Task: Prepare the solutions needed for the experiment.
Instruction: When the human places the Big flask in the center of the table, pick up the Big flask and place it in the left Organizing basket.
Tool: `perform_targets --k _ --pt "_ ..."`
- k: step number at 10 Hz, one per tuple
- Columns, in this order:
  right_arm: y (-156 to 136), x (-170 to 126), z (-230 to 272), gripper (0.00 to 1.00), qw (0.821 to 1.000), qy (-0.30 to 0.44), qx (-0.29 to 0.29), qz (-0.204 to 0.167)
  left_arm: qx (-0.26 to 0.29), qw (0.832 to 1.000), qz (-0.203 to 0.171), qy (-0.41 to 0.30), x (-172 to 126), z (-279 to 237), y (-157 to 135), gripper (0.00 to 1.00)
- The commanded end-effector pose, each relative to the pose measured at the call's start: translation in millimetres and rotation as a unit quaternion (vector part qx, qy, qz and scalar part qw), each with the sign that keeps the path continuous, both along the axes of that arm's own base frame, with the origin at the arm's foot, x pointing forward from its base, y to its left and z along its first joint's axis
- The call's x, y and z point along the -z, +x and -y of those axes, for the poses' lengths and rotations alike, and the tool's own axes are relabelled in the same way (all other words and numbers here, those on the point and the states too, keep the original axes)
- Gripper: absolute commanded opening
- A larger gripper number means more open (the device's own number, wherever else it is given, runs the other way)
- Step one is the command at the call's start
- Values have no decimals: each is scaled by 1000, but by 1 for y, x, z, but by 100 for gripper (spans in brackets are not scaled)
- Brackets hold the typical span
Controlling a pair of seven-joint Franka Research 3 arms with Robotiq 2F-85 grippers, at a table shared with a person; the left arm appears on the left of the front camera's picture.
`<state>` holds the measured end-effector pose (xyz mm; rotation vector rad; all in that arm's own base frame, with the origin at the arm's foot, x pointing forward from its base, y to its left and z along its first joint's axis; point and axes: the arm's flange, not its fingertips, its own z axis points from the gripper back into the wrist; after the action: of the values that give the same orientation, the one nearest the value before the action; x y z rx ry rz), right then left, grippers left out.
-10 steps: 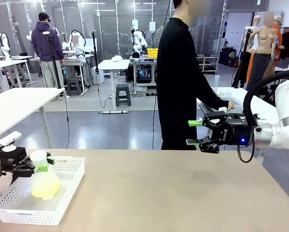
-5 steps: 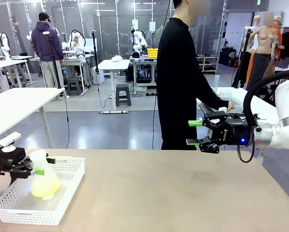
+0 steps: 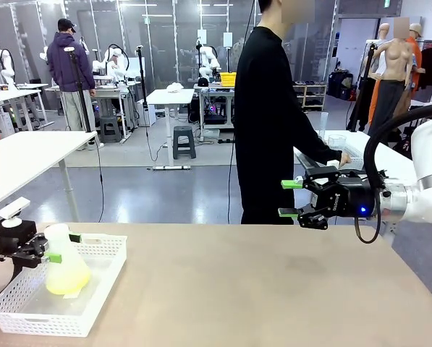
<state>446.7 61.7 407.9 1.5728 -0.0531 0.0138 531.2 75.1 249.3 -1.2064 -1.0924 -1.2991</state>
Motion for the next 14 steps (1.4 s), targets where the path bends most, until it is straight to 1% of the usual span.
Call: perform_targets --k 1,9,10,11,13,14 --pt "0 -1 -1 70 1000 1 -1 4 7 1000 -2 -2 0 1 -2 100" --pt "0 -1 -1 70 1000 1 -1 4 1 1000 -1 -1 0 1 0 100" --pt "0 -1 -1 70 1000 1 -1 4 6 1000 4 13 -5 -5 0 100" --pt "0 -1 -1 70 1000 1 -1 4 -3 1000 9 24 -12 -17 -1 100" --pt "0 -1 -1 70 1000 1 -1 4 -26 999 12 21 -25 -40 -4 100" --pt "0 -1 -1 70 1000 1 -1 4 -32 999 7 7 -32 -50 -7 100"
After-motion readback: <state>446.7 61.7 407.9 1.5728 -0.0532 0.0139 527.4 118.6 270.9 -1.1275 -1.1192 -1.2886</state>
